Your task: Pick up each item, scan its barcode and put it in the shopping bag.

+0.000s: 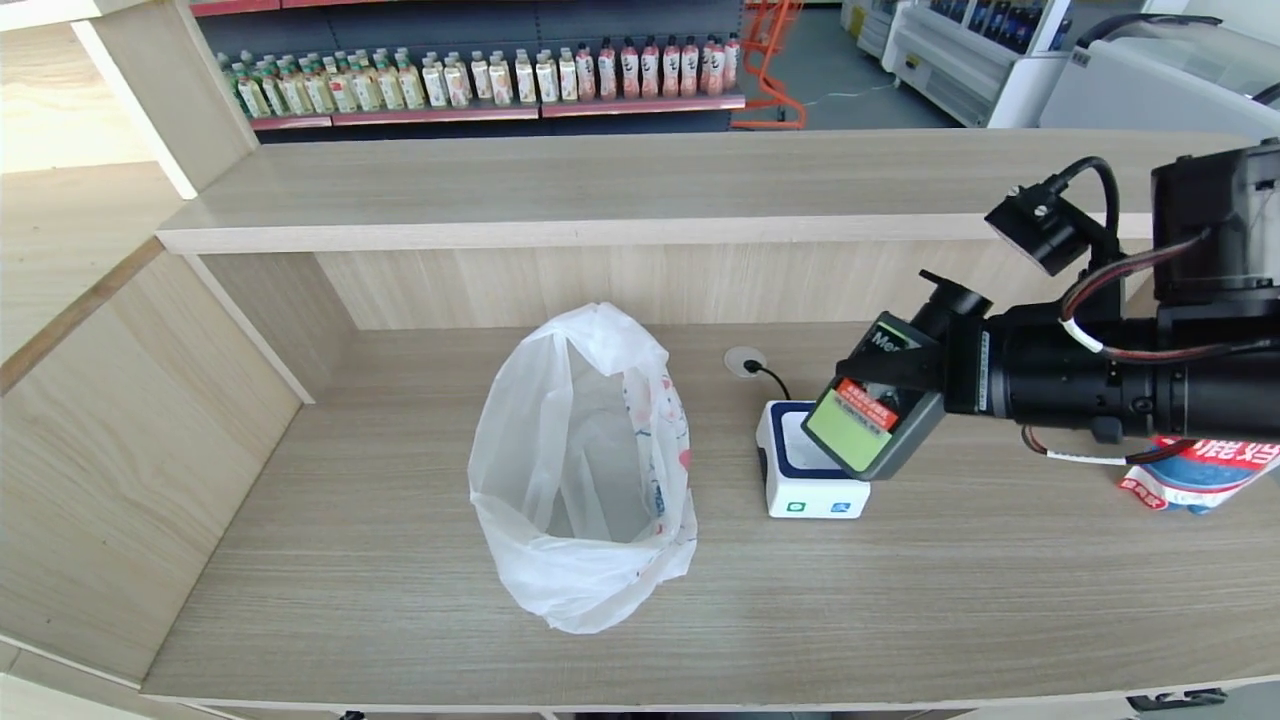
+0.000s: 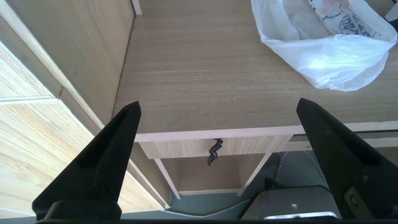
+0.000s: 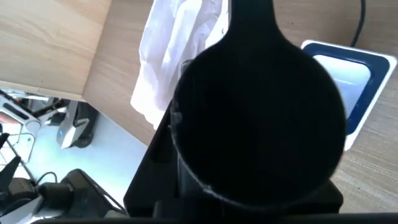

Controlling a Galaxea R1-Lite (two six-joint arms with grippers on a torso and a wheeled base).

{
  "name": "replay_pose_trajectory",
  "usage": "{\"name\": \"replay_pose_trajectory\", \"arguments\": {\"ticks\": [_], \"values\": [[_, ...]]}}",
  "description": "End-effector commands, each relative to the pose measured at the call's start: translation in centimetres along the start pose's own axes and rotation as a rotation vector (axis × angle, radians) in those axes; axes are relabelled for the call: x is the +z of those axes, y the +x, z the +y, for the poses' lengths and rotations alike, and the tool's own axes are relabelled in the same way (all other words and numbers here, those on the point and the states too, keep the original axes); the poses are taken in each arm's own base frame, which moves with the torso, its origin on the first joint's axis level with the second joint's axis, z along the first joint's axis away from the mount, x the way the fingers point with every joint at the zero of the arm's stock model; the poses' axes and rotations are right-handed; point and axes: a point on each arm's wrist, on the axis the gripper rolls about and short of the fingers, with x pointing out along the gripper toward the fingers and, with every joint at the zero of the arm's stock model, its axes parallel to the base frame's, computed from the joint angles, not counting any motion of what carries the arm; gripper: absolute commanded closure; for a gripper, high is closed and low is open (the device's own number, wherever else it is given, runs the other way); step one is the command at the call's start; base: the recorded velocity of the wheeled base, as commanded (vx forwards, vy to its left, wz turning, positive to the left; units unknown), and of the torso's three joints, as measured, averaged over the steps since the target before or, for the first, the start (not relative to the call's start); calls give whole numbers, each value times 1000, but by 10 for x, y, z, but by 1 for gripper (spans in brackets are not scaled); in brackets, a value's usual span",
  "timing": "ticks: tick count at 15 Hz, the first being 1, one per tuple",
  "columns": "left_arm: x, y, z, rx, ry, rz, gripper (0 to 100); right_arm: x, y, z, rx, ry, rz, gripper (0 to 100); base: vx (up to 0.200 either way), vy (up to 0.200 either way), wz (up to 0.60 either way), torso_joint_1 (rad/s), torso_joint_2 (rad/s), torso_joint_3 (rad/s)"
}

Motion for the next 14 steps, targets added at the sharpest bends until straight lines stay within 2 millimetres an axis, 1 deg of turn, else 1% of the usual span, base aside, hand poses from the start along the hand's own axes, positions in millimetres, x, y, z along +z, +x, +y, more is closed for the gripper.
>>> {"name": "replay_pose_trajectory", "arguments": {"ticks": [1, 3, 4, 5, 6, 8, 9, 11, 12, 14], "values": [[0, 0, 0, -1, 0, 0, 0, -7, 19, 0, 7, -40, 52, 100, 0, 0, 0, 0, 0, 0], [0, 0, 0, -1, 0, 0, 0, -22, 43, -15, -43, -182, 128, 100, 0, 0, 0, 0, 0, 0], [0, 0, 0, -1, 0, 0, 0, -25, 54, -20, -59, -212, 145, 100, 0, 0, 0, 0, 0, 0], [0, 0, 0, -1, 0, 0, 0, -27, 78, -23, -47, -234, 113, 100, 0, 0, 0, 0, 0, 0], [0, 0, 0, -1, 0, 0, 0, -32, 95, -21, -18, -249, 97, 100, 0, 0, 0, 0, 0, 0], [0, 0, 0, -1, 0, 0, 0, -35, 117, -21, 81, -268, 42, 100, 0, 0, 0, 0, 0, 0], [0, 0, 0, -1, 0, 0, 0, -35, 125, -17, 146, -279, 28, 100, 0, 0, 0, 0, 0, 0], [0, 0, 0, -1, 0, 0, 0, -42, 139, -15, 184, -294, 26, 100, 0, 0, 0, 0, 0, 0], [0, 0, 0, -1, 0, 0, 0, -49, 153, -13, 204, -305, 13, 100, 0, 0, 0, 0, 0, 0], [0, 0, 0, -1, 0, 0, 0, -59, 169, -7, 236, -322, -1, 100, 0, 0, 0, 0, 0, 0]]}}
